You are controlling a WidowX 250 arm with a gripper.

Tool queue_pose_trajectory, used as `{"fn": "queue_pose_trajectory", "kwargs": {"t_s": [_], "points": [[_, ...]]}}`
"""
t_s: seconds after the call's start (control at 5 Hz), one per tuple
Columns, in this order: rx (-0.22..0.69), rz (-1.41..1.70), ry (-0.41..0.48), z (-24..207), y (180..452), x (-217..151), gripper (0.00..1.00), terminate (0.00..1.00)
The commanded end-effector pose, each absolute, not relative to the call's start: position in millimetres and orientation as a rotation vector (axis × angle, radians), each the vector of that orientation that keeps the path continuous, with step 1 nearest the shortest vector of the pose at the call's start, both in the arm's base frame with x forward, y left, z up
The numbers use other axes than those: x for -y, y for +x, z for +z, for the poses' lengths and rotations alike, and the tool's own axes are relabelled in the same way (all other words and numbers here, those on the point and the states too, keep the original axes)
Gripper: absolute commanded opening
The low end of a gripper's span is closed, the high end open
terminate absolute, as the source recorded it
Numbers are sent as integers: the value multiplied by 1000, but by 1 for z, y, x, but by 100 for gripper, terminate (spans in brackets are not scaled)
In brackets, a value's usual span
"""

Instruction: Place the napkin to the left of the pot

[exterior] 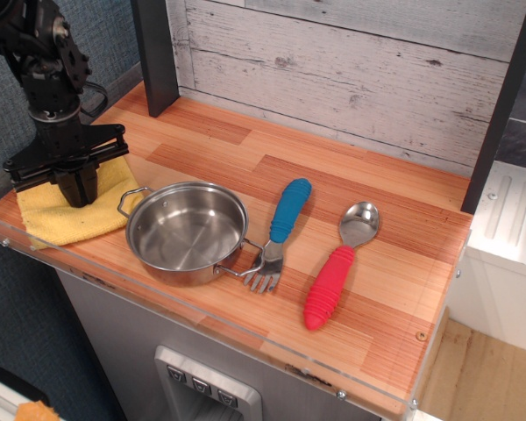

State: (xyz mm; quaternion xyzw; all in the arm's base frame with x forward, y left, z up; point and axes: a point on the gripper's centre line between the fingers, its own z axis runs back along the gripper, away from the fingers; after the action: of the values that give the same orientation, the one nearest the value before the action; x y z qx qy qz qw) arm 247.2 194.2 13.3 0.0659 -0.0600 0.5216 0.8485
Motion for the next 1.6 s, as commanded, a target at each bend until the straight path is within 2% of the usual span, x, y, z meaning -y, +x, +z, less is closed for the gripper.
{"fn": "queue_pose_trajectory", "kwargs": {"t_s": [0.0, 0.4, 0.6, 1.0, 1.2, 1.4], "points": [[203, 1134, 142, 43, 250, -198, 100, 0], [281, 1157, 165, 65, 256, -198, 100, 0], [307, 1149, 140, 81, 259, -193, 100, 0], [264, 972, 89, 95, 283, -165, 100, 0], [185, 724, 62, 100, 302, -142, 100, 0], [157, 570, 52, 107, 310, -131, 100, 0]]}}
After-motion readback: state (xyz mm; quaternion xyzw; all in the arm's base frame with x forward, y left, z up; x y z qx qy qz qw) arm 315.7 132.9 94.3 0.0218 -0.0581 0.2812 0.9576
